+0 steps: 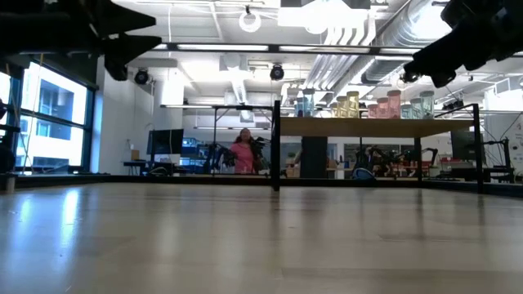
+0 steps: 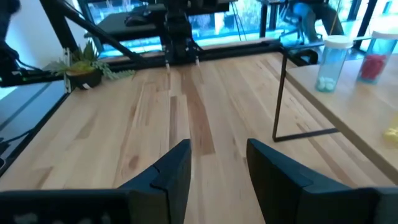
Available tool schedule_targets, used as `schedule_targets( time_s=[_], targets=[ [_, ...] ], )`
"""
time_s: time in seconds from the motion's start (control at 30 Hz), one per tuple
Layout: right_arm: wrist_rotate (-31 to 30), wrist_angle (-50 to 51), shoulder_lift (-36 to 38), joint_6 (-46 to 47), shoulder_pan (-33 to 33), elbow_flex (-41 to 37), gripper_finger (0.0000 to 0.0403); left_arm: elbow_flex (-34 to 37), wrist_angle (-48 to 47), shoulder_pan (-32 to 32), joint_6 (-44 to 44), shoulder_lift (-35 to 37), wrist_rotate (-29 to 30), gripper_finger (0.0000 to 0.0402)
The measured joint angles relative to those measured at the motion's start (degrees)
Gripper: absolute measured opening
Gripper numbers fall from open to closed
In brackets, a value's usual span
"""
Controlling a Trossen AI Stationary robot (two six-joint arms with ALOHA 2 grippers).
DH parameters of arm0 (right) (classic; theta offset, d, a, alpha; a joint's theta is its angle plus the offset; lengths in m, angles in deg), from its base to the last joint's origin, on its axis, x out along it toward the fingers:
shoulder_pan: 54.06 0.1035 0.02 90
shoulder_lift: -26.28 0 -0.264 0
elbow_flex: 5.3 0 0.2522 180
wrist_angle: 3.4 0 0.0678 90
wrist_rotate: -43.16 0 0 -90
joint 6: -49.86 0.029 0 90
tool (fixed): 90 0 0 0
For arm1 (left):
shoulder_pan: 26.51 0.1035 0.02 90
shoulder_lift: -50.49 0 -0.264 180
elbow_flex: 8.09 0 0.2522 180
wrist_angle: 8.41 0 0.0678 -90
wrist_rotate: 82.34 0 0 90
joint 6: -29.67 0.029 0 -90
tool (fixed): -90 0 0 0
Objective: Pick and place medicine bottles onto shelf by color
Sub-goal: Return to home position
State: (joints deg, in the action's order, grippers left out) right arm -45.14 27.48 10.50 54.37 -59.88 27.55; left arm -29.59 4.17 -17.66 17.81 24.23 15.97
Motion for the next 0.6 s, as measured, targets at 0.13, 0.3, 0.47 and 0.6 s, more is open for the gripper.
schedule_targets(
  time_s=[0.13,0.3,0.47,0.6],
  targets=[
    [0.0,-1.7,3.0,0.0,0.0,-3.0,0.0147,2.1,-1.0,-0.6,1.6,4.8,-0.1,0.0188],
    [0.0,-3.3,6.7,2.3,0.0,-7.3,0.0147,3.7,-3.0,-0.7,2.0,8.9,-0.1,0.0188],
    [0.0,-6.2,10.3,2.7,0.0,-11.6,0.0147,6.6,-1.8,-0.7,2.0,10.5,0.1,0.0188],
    [0.0,-6.4,12.8,1.7,0.0,-13.4,0.0147,7.2,-2.2,-0.7,2.0,10.5,0.0,0.0188]
  ],
)
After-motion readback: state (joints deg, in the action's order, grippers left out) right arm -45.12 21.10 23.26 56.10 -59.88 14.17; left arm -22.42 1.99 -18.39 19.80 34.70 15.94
